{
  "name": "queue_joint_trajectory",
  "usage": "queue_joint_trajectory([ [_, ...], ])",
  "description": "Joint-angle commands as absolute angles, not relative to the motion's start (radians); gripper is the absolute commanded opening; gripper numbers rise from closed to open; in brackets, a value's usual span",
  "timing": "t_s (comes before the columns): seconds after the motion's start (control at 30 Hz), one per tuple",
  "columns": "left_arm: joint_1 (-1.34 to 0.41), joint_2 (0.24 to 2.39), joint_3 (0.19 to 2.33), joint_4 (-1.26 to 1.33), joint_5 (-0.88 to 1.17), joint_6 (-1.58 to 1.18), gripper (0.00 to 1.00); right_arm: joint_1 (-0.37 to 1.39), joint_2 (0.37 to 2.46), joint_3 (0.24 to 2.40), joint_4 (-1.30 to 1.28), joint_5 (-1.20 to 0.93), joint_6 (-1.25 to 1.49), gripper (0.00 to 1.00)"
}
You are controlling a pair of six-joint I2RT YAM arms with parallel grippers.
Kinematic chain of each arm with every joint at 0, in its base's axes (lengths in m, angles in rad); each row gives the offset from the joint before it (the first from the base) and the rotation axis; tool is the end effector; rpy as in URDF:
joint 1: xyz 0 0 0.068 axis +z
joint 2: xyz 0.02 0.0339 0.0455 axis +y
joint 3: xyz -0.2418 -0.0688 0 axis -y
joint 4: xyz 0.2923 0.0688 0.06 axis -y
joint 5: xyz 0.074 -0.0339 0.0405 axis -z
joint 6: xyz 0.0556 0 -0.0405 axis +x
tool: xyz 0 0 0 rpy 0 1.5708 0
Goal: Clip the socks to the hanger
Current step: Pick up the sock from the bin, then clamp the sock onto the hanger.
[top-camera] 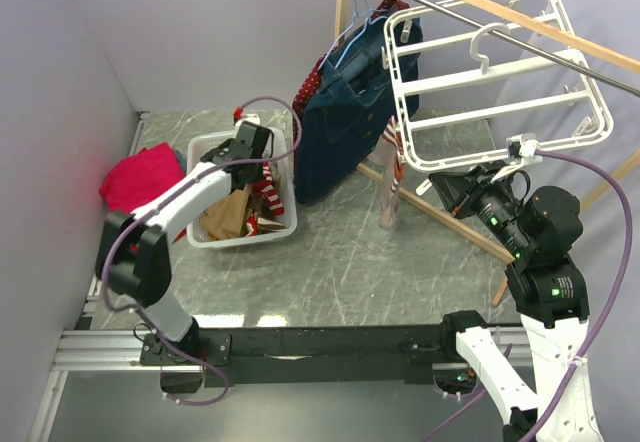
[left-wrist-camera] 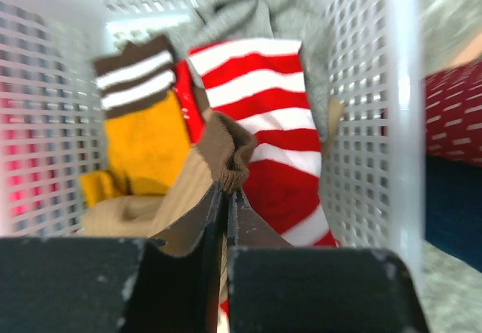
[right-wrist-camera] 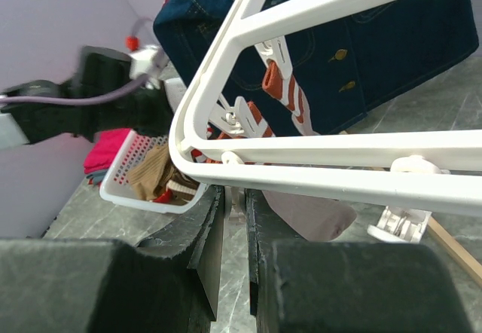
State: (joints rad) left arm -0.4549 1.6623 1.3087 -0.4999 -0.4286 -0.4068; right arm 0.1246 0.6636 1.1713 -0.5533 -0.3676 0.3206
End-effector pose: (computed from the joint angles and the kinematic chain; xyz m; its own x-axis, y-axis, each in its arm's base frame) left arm 0.3865 -0.1633 0.2155 -0.6827 -0.0667 -0.7276 -0.1262 0.9916 0.0275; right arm 0.1776 0.0424 0.4512 -0.1917 0.2724 -0.9429 -0.4339 0.8382 0.3304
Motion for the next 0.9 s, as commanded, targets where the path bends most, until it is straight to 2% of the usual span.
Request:
queue_joint_trajectory([
  [0.0, -0.456, 1.458, 1.341, -0.486, -0.463, -0.358, 0.07, 0.120, 0.660, 1.184, -0.540, -0.371, 0.322, 0.14],
  [0.27, -0.466, 1.163, 1.419, -0.368, -0.318, -0.206, 0.03, 0.120, 0.663, 1.190, -0.537, -0.377, 0.327, 0.14],
  [0.37, -0.475, 1.106, 1.469, -0.353, -0.183, -0.196, 0.03, 0.120, 0.666, 1.190, -0.534, -0.376, 0.330, 0.14],
  [0.43, -0.495, 1.076, 1.494, -0.330, -0.020, -0.201, 0.03, 0.120, 0.666, 1.190, -0.532, -0.377, 0.331, 0.13],
  [0.53, -0.587, 1.045, 1.471, -0.243, 0.141, -0.251, 0.03, 0.120, 0.669, 1.187, -0.526, -0.382, 0.337, 0.13],
  [0.67, -0.753, 1.046, 1.419, -0.137, 0.190, -0.284, 0.04, 0.121, 0.672, 1.190, -0.520, -0.387, 0.342, 0.13],
  [0.87, -0.900, 1.101, 1.344, -0.028, 0.166, -0.285, 0.03, 0.120, 0.673, 1.196, -0.517, -0.390, 0.344, 0.13],
])
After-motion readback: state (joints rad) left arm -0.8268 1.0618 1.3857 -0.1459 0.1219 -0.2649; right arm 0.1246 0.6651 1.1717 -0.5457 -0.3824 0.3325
